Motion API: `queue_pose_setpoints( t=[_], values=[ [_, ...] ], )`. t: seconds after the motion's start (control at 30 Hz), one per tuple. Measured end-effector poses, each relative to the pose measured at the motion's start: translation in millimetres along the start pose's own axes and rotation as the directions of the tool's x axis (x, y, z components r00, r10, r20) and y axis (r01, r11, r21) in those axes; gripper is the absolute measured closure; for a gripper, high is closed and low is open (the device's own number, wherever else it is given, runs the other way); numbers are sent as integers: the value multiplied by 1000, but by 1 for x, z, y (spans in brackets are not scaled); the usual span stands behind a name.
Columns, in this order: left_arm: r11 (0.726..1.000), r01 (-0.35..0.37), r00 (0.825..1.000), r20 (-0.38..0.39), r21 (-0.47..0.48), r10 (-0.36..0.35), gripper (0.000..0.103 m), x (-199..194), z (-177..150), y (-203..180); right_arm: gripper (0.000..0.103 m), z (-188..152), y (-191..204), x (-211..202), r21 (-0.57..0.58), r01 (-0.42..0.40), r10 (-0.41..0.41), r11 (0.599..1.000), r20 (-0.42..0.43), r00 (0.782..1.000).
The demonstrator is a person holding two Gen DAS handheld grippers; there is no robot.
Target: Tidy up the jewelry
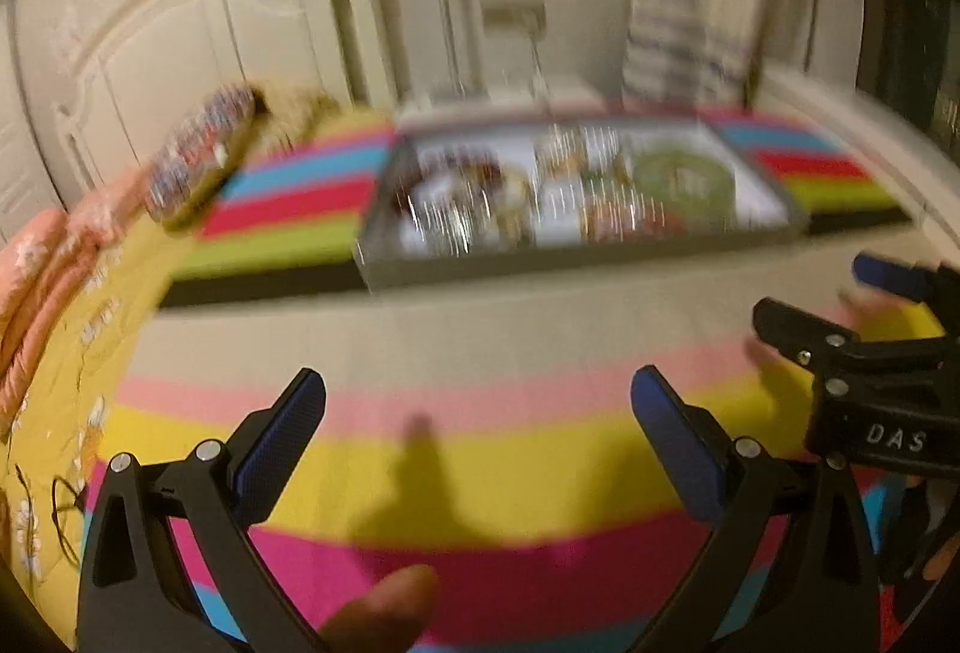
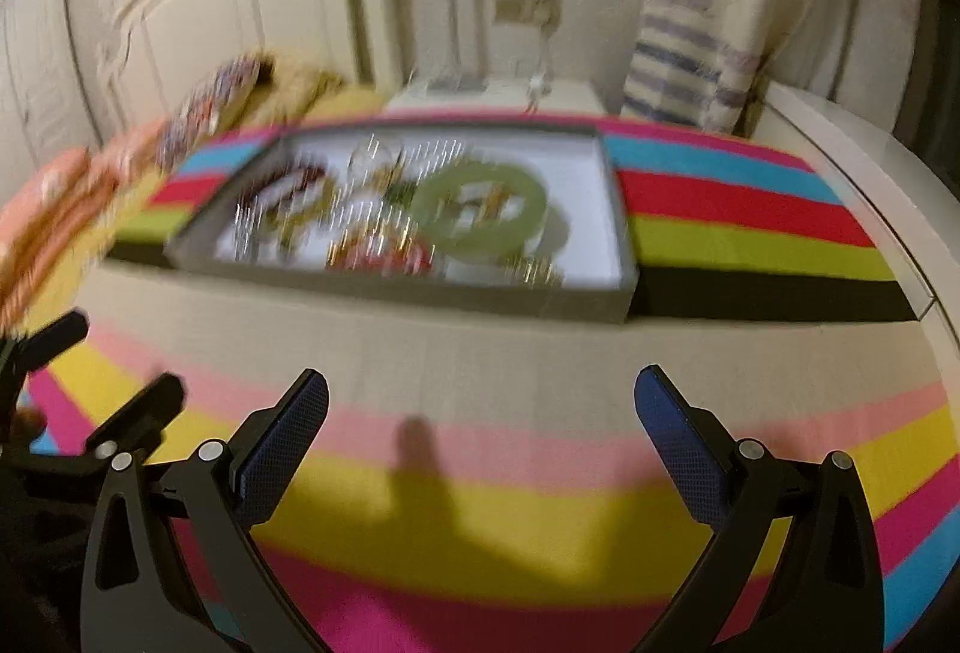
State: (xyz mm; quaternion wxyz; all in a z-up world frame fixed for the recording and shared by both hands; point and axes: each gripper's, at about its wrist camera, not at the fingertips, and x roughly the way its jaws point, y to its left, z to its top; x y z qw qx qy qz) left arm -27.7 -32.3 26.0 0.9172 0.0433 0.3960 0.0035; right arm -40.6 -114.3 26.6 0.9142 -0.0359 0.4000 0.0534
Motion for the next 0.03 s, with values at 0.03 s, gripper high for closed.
queue_pose_setpoints(
  t=[0.03],
  values=[
    [1000,19,999,-28,-14,-19,2,4,-4,2,5,-7,2,1,-10,0,0,1000,-40,999]
  ],
)
